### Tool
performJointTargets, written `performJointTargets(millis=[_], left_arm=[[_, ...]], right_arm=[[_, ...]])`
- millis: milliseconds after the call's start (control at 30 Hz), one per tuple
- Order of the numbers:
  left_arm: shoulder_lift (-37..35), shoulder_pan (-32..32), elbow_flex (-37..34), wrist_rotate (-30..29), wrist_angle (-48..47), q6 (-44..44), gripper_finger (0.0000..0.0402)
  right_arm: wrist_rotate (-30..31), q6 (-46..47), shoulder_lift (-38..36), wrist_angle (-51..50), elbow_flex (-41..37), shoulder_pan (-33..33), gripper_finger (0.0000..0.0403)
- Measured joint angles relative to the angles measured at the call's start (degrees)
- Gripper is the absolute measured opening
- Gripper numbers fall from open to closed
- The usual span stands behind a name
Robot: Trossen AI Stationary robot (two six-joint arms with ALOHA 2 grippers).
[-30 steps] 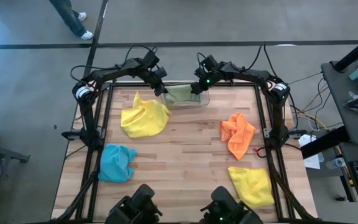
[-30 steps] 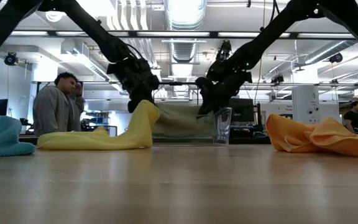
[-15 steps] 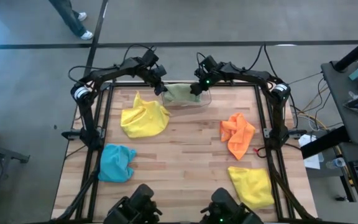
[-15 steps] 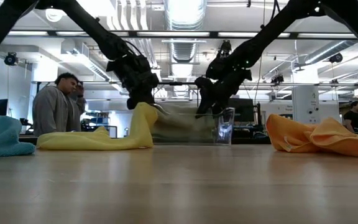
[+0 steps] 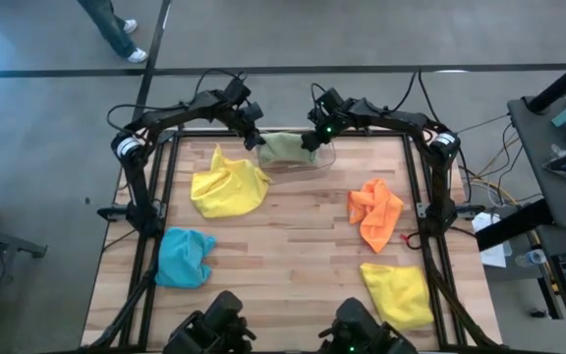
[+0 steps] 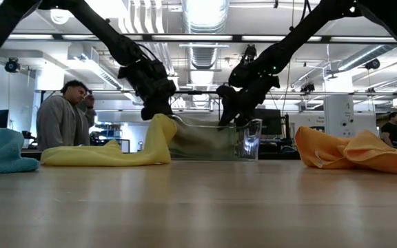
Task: Fold microfiber towels
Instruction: Put the light green microfiber cloth into the transparent bin
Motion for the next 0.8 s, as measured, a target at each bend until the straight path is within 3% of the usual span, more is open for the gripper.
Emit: performJointTargets(millis=[300, 633, 800], left_arm=[[-0.2, -0.1, 0.0, -0.4, 0.0, 0.1, 0.0123], [-0.2, -0.1, 0.0, -0.6, 0.0, 2.1, 0.0123], [-0.3, -0.1, 0.0, -4.0, 0.7, 4.4, 0.0123]], right_arm=[[0.4, -1.0, 0.0, -0.1, 0.0, 0.0, 0.0165], [0.6, -3.4, -0.1, -0.2, 0.0, 0.2, 0.0119], [1.2, -3.9, -0.2, 0.0, 0.0, 0.4, 0.0091]])
